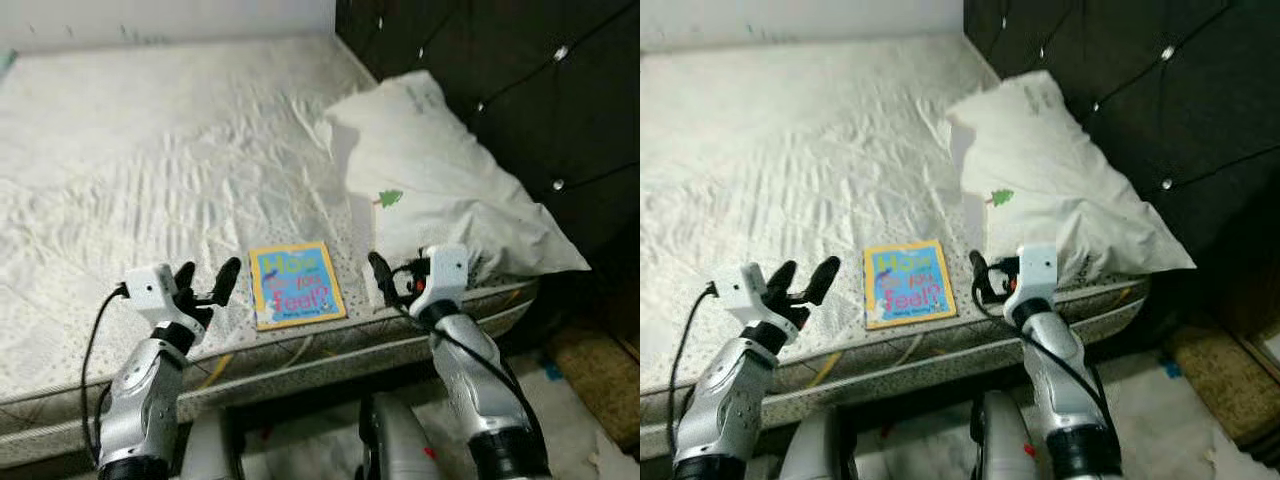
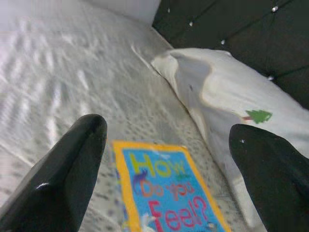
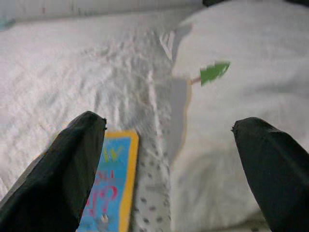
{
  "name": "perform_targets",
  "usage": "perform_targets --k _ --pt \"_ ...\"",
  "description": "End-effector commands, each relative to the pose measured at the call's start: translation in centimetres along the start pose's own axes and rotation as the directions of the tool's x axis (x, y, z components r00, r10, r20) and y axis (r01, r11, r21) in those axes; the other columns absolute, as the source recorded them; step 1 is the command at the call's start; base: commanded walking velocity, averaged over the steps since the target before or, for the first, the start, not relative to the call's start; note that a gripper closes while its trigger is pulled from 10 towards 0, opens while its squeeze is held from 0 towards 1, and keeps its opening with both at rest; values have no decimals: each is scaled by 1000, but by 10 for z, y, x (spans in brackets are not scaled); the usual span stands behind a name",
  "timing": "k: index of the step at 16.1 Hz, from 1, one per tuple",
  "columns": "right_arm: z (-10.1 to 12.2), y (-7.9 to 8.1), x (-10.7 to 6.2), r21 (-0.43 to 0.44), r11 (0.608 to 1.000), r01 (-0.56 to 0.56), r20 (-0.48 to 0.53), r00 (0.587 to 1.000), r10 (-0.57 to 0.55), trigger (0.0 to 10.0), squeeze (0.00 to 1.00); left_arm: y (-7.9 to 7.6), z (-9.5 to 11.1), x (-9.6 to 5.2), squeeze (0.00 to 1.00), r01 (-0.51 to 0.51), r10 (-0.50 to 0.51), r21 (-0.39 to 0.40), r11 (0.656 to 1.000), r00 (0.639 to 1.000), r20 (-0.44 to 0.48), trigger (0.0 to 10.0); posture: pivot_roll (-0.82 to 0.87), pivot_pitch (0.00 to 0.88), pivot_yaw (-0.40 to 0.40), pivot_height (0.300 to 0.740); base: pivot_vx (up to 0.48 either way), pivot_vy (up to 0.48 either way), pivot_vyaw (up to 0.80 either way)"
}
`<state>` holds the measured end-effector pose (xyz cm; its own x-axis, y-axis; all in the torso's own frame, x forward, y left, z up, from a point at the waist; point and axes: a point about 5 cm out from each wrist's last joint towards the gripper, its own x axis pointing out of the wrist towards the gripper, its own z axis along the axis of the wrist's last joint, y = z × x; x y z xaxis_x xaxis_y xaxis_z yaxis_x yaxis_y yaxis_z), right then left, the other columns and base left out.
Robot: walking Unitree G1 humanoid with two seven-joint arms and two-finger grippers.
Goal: Clean up the room
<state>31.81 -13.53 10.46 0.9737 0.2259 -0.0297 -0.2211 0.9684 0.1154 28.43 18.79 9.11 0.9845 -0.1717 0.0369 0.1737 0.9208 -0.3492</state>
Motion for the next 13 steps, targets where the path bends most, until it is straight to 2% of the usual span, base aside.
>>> perform_targets --k 1,5,7,12,13 --pt "5 -2 5 32 999 8 23 1000 -9 10000 0 2 10 0 0 -15 14 46 999 1000 23 10000 -74 0 7 586 0 0 0" --pt "13 2 15 56 998 -22 57 998 19 10000 0 3 16 9 0 -20 19 42 999 999 36 10000 -74 0 15 594 0 0 0" --pt "18 3 20 52 998 -38 71 997 34 10000 0 2 16 15 0 -12 11 49 999 999 30 10000 -80 0 15 622 0 0 0" --pt "28 5 32 57 996 -73 99 993 67 10000 0 13 30 29 0 -53 51 42 998 998 46 10000 -77 0 14 686 0 0 0" --pt "29 7 34 55 995 -79 106 992 72 10000 0 12 31 32 0 -43 41 75 996 998 38 10000 -75 0 13 695 0 0 0"
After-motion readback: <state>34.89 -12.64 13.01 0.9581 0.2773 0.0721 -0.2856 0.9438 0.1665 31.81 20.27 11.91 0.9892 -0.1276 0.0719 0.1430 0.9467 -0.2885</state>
